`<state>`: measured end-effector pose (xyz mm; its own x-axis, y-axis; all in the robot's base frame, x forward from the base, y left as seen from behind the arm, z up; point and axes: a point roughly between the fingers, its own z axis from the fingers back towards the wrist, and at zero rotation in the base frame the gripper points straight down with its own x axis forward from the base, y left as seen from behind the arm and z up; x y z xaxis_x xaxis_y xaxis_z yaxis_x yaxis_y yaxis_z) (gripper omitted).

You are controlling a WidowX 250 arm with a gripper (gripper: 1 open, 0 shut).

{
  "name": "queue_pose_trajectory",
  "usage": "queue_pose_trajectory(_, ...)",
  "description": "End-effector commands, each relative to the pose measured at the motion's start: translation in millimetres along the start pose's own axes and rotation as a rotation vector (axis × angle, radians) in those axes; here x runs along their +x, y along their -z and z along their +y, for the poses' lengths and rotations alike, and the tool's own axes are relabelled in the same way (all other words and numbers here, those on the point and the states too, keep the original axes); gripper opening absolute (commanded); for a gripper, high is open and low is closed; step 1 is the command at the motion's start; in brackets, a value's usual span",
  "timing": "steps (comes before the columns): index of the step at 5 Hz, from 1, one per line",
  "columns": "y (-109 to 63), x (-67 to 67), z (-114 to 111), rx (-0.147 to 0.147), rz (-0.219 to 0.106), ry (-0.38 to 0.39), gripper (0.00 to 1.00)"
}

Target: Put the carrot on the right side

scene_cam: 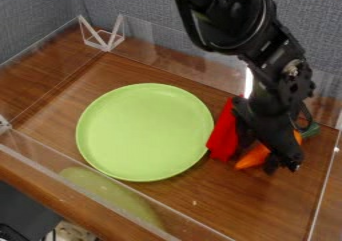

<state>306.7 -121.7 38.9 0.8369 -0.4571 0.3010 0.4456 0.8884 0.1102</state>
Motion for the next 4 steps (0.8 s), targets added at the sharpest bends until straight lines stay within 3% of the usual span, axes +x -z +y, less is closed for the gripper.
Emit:
queue_pose_trajectory(1, -33.1, 15.1, 1.2, 0.021, -0.071, -0.011, 1.0)
queue_pose_trajectory(2, -61.3, 16.8, 12.1, 0.062, -0.092, -0.052, 1.0)
queue_pose_trajectory(3, -91.3, 16.7, 31.2, 0.079, -0.132, -0.122, 1.0)
queue_pose_trajectory(4, -113.2, 13.5, 54.6, 0.077, -0.147, -0.219, 1.0)
